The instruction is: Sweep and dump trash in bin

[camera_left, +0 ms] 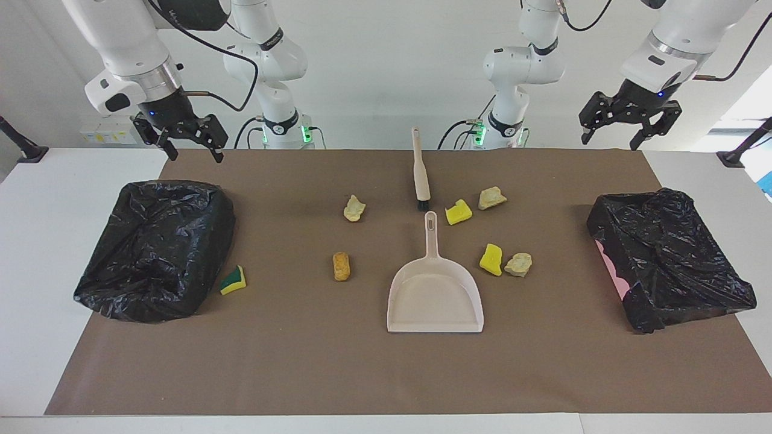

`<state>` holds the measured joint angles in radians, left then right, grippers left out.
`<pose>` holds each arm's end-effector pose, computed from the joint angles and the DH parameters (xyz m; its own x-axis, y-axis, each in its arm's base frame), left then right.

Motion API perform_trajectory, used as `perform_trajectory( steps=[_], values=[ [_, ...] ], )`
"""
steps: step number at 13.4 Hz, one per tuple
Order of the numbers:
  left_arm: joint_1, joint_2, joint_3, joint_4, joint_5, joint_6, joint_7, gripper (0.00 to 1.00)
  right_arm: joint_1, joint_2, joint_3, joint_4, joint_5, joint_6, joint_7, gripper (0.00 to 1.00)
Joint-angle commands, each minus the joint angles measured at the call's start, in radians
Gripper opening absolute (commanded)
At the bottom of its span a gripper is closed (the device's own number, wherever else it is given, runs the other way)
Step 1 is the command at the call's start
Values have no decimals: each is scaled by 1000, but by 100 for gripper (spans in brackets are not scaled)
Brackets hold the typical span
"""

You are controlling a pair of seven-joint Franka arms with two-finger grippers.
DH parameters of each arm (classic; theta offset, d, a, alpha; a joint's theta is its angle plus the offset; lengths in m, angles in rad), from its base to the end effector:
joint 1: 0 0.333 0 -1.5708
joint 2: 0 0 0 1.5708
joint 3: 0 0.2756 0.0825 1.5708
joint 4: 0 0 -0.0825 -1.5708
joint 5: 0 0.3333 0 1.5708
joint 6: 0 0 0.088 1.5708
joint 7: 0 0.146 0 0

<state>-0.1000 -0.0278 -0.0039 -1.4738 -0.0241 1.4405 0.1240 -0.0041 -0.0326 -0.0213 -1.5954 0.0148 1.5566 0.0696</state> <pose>0.4794 -0.0538 0.5877 0.9734 -0.2289 -0.0025 -0.2288 -0.9732 0.0243 0.4931 -0.0105 0.5498 0.9955 -0.0946 -0.0073 -0.0947 -0.9954 -0.0150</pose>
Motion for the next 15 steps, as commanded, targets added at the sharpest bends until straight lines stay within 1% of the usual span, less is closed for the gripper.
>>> perform_trajectory(
  steps=[1, 4, 6, 8, 10, 11, 13, 15],
  values=[
    [-10, -85, -36, -121, 3, 37, -9, 100, 7, -33, 9, -38, 19, 11, 6, 100],
    [-7, -213, -112, -329, 1, 116, -98, 100, 7, -10, 47, -40, 22, 23, 6, 100],
    [-10, -285, -137, -429, -23, 138, -116, 100, 7, 25, 90, -38, 22, 49, 7, 100],
    [-10, -310, -192, -499, -63, 152, -162, 100, 7, 81, 136, -38, 25, 106, 47, 100],
    [-9, -311, -279, -563, -80, 196, -255, 100, 25, 153, 181, -40, 48, 180, 107, 100],
    [-10, -319, -316, -603, -97, 231, -291, 100, 57, 190, 181, -40, 50, 222, 133, 100],
    [-10, -342, -362, -672, -176, 288, -325, 100, 111, 256, 181, -41, 50, 310, 171, 100],
    [-10, -362, -425, -727, -217, 314, -351, 100, 160, 301, 181, -43, 50, 377, 244, 100]
  ],
)
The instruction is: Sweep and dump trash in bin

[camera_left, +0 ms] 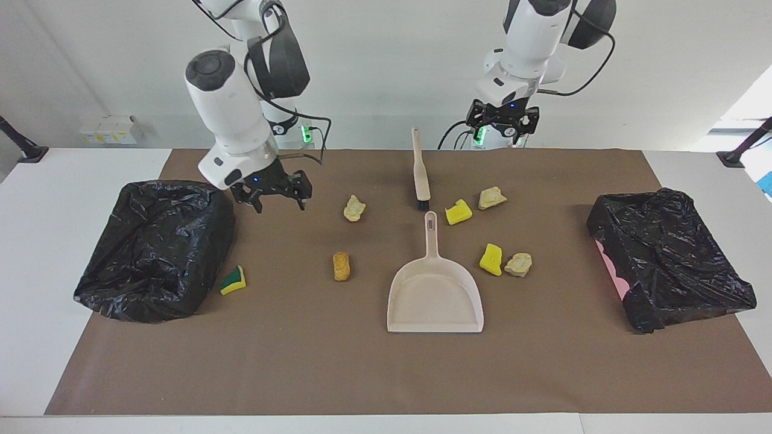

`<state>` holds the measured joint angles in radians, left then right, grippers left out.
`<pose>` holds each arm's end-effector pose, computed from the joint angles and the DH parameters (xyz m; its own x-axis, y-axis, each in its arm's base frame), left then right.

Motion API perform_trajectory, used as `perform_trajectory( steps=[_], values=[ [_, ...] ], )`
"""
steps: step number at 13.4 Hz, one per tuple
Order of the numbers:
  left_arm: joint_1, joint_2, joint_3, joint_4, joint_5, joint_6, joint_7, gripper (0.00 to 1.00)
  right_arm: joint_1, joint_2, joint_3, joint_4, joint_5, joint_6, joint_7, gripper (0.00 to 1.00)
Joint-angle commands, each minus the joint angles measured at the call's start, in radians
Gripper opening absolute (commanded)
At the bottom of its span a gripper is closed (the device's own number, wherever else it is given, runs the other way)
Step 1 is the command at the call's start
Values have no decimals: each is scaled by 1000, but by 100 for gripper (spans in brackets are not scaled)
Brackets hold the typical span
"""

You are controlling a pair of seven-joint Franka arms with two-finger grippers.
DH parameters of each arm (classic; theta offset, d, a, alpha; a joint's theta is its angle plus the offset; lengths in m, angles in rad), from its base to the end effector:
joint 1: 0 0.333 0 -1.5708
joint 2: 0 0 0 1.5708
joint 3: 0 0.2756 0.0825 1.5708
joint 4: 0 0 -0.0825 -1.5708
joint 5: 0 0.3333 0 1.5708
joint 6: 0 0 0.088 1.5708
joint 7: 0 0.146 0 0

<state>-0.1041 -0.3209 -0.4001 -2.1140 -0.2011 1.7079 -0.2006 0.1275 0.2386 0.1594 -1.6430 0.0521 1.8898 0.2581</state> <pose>0.3460 -0.2310 0.4631 0.9636 -0.2391 -0.1194 -0.2348 -0.9708 0.0491 0.5532 0.1634 0.4146 0.9999 0.0086 -0.0125 0.0075 -0.9962 -0.0868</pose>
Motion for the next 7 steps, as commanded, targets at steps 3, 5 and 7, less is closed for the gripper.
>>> perform_trajectory(
  steps=[3, 5, 7],
  values=[
    [-8, -70, -153, -177, -80, 139, -103, 100, 99, 82, 0, 6, 12, 132, 197, 100],
    [-8, -67, -227, -222, -95, 174, -147, 100, 161, 105, 0, 14, 8, 172, 317, 100],
    [-8, -69, -314, -285, -135, 231, -174, 100, 230, 139, -1, 18, 6, 202, 406, 100]
  ],
)
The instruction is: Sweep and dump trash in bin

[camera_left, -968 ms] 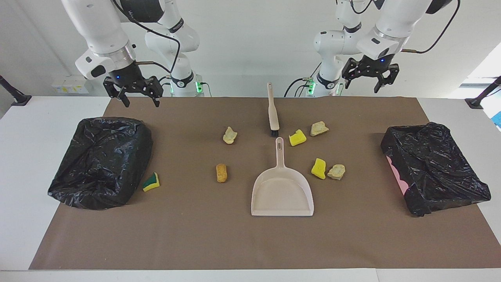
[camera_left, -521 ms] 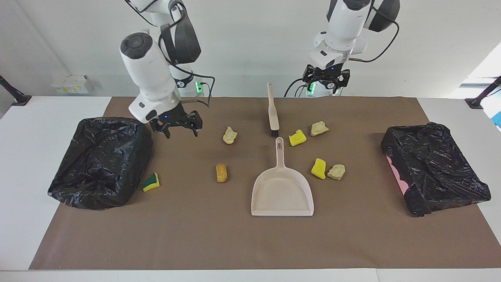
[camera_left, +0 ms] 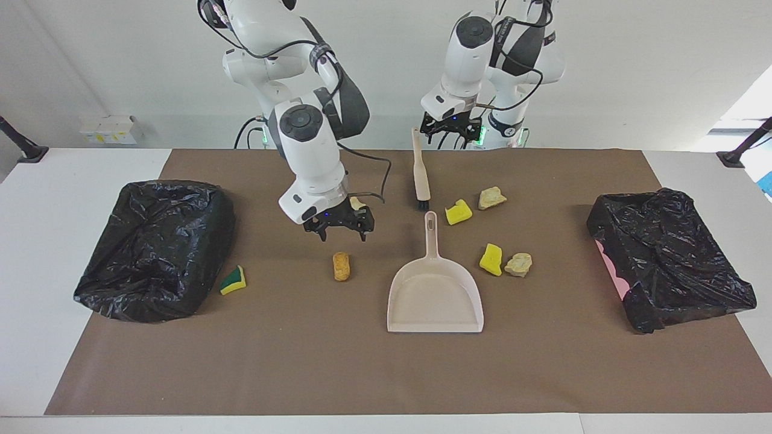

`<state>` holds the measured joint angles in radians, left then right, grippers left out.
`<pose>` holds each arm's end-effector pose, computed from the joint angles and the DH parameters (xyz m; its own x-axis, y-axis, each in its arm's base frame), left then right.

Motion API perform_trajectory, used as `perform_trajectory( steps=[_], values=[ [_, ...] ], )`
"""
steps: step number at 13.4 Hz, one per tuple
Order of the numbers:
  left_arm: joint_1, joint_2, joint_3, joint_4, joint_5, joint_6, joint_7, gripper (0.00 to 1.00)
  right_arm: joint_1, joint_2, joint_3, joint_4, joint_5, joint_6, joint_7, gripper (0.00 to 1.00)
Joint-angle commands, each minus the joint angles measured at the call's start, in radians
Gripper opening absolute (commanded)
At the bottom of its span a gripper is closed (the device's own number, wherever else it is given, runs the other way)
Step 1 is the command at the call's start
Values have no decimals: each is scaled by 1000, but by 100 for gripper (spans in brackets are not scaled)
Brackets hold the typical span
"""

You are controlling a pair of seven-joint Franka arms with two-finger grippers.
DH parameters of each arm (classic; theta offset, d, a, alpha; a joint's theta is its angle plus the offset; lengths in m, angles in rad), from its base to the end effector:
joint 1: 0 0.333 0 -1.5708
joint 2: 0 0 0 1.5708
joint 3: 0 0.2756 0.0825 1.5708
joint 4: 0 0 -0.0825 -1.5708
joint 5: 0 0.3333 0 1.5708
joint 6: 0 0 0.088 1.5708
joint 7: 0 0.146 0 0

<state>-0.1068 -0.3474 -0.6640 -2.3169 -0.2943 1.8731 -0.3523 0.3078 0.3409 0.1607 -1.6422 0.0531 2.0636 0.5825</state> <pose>0.2678 -0.3047 0.3815 0.9532 -0.2547 -0.1632 -0.2588 -0.9659 -0.0043 0.5435 0.2717 0.3715 0.9888 -0.1488 0.0127 -0.1459 -0.9806 -0.1306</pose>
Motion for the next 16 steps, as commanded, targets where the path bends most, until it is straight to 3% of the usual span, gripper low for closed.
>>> perform_trajectory(
  steps=[1, 6, 8, 10, 11, 15, 16],
  values=[
    [-5, -42, -71, -104, -77, 92, -27, 100, 71, 53, -3, 21, -7, 45, 141, 100],
    [-13, -38, -224, -231, -186, 213, -75, 100, 131, 99, -1, 16, -9, 181, 264, 100],
    [-13, -38, -236, -253, -252, 232, -82, 89, 204, 125, -7, 21, -59, 176, 267, 100],
    [-13, -36, -236, -253, -252, 221, -80, 65, 221, 141, -4, 22, -121, 174, 272, 100],
    [-8, -33, -235, -251, -252, 219, -79, 58, 226, 145, -3, 25, -124, 174, 280, 100],
    [1, -27, -235, -242, -252, 218, -76, 54, 229, 164, -1, 25, -127, 176, 283, 98],
    [4, -27, -236, -242, -250, 219, -76, 54, 228, 162, -3, 25, -128, 179, 280, 85]
  ],
)
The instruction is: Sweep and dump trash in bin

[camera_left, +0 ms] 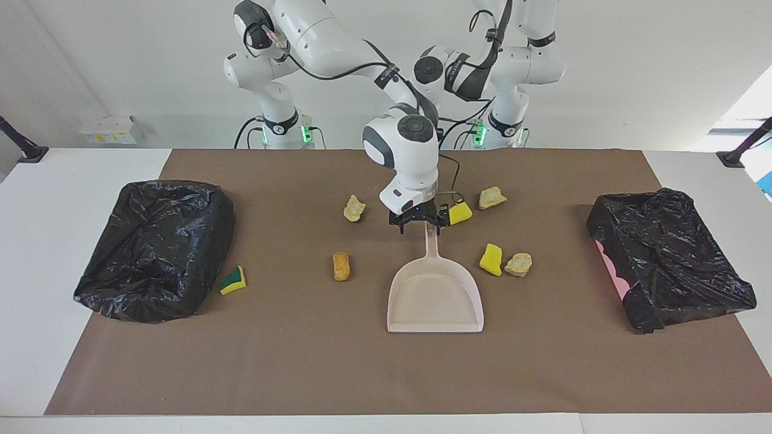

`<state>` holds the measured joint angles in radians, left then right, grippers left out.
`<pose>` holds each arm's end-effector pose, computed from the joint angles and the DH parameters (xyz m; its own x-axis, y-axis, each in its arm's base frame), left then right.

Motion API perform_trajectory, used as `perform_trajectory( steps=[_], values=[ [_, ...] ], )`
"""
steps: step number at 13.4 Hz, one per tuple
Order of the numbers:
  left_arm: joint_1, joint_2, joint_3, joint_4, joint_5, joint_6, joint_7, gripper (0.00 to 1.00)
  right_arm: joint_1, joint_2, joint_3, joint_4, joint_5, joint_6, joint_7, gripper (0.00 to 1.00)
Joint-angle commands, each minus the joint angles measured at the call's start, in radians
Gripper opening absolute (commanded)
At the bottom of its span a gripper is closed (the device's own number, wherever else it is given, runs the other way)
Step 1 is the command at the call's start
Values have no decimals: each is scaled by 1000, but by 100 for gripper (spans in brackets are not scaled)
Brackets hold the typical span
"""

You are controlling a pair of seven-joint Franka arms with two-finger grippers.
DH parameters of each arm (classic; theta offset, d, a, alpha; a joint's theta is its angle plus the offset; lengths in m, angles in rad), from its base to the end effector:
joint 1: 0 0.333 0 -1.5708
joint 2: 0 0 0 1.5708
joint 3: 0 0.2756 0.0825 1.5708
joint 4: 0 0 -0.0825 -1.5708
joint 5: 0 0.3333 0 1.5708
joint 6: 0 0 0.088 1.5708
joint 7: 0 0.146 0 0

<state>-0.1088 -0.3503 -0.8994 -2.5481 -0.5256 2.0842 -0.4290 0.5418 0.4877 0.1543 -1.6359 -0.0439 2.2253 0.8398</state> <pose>0.1852 -0.3302 0.2876 0.9491 -0.2032 -0.2406 -0.2040 -0.9787 0.0218 0.4920 0.3961 0.2998 0.9888 -0.1422 0.0461 -0.1369 -0.9852 -0.1032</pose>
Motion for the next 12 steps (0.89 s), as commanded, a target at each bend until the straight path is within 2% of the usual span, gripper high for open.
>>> perform_trajectory(
  steps=[1, 7, 9, 12],
  values=[
    [6, -26, -1, -6, -19, 8, 1, 52, -8, 15, 5, 19, -31, 17, 19, 78],
    [17, -27, -3, 9, -1, 10, -7, 0, -14, 15, 5, 16, -31, 8, -71, 77],
    [18, -32, -1, 11, 15, 7, -5, 0, -19, 15, 4, 13, -33, -1, -141, 77],
    [37, -45, 7, 26, 24, -41, -7, 0, -22, 15, 4, 13, -33, -10, -208, 71]
  ],
)
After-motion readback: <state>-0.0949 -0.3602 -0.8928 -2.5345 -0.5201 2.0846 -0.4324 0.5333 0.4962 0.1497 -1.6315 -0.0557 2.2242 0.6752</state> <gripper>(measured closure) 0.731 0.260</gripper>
